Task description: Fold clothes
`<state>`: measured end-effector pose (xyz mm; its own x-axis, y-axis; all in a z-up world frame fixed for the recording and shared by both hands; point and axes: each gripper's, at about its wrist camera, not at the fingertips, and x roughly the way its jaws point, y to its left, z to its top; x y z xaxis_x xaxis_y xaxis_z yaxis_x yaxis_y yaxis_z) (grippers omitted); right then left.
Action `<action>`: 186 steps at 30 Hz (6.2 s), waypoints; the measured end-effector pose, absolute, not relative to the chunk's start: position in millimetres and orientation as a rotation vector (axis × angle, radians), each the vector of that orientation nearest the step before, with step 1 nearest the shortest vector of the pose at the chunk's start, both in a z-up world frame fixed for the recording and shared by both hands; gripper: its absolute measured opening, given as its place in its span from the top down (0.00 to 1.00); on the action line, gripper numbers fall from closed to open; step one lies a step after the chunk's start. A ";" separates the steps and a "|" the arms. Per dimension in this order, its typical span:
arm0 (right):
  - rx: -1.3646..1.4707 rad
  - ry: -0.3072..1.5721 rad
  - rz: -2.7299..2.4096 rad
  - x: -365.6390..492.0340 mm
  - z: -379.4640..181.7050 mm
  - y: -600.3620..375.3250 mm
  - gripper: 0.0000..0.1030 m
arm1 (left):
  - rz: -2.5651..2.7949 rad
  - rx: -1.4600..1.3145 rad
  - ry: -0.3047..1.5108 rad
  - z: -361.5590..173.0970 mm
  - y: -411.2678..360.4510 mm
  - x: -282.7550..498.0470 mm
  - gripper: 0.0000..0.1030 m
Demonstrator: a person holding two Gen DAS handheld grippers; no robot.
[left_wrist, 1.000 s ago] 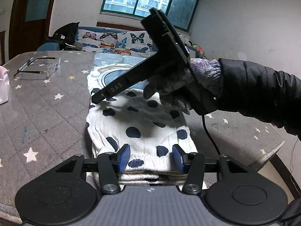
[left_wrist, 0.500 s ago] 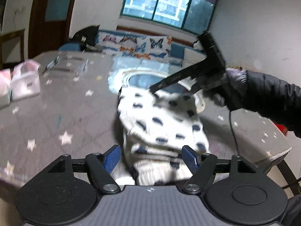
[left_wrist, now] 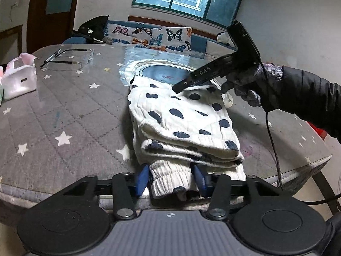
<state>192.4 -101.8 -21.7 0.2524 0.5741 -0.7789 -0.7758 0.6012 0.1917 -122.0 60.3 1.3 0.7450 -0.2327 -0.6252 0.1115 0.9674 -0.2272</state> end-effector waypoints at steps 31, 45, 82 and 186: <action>-0.241 0.774 0.848 107.7 27.7 -152.2 0.63 | -0.078 -0.362 0.603 27.7 143.4 -45.7 0.60; -0.651 0.598 1.276 5.6 20.1 -58.7 0.48 | -0.077 -0.425 0.660 16.6 131.4 -72.8 0.58; -0.865 0.463 1.332 -28.1 -14.1 -53.4 0.48 | -0.069 -0.625 0.691 15.6 140.5 -72.0 0.33; 0.117 0.850 0.659 157.7 -32.9 -214.8 0.83 | 0.002 -0.990 0.673 -6.9 147.4 -24.3 0.70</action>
